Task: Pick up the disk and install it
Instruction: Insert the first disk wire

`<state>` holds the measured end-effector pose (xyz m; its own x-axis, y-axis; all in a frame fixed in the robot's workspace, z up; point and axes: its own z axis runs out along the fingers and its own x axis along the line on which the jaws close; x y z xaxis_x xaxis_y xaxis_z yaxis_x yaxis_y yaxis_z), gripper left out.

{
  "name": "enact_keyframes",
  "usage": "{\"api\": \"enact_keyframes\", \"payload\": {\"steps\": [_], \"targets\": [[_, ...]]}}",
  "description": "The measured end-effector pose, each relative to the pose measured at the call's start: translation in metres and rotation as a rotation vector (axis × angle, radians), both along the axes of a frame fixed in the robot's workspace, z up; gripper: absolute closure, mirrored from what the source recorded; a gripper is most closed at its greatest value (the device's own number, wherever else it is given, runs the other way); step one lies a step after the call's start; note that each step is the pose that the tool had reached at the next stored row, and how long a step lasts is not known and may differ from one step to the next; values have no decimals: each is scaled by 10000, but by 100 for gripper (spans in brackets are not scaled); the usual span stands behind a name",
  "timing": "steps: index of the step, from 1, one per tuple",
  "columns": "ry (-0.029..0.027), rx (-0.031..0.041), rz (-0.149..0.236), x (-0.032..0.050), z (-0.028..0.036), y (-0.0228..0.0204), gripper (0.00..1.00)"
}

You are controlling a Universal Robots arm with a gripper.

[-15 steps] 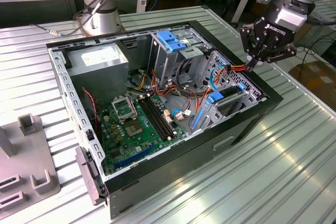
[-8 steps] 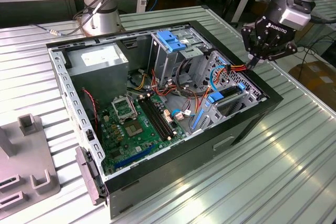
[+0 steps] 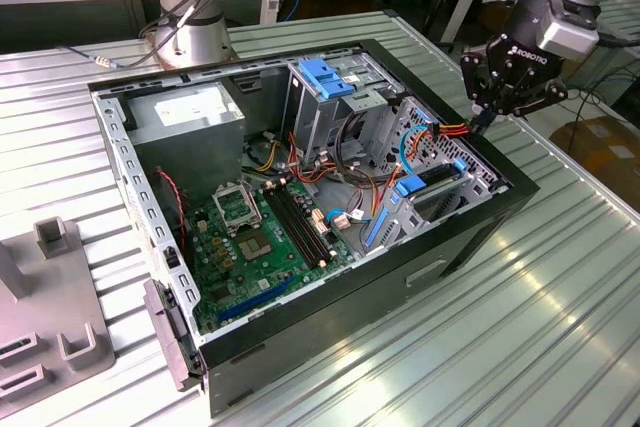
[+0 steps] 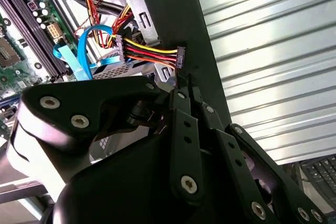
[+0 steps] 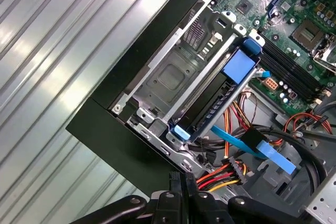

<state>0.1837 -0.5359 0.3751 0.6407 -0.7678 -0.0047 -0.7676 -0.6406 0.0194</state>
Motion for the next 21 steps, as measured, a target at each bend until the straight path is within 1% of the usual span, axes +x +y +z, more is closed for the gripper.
{"api": "enact_keyframes", "payload": {"steps": [1, 3, 5, 6, 9, 10, 11, 12, 13, 15, 17, 21], "targets": [[-1, -13, 54, 1, 4, 19, 83], [0, -53, 71, 0, 5, 43, 83], [0, -55, 94, 3, 4, 52, 82], [1, -54, 180, 11, 1, 56, 75], [-1, -57, 521, 14, -8, 63, 74], [-2, -56, 690, 14, -12, 65, 74], [-2, -57, 875, 15, -16, 66, 68], [-3, -57, 1135, 15, -24, 66, 68], [-3, -56, 1303, 15, -29, 66, 68], [-5, -54, 1758, 15, -43, 65, 68], [-7, -41, 2221, 15, -54, 69, 68], [-9, -29, 2626, 14, -75, 95, 68]]}}
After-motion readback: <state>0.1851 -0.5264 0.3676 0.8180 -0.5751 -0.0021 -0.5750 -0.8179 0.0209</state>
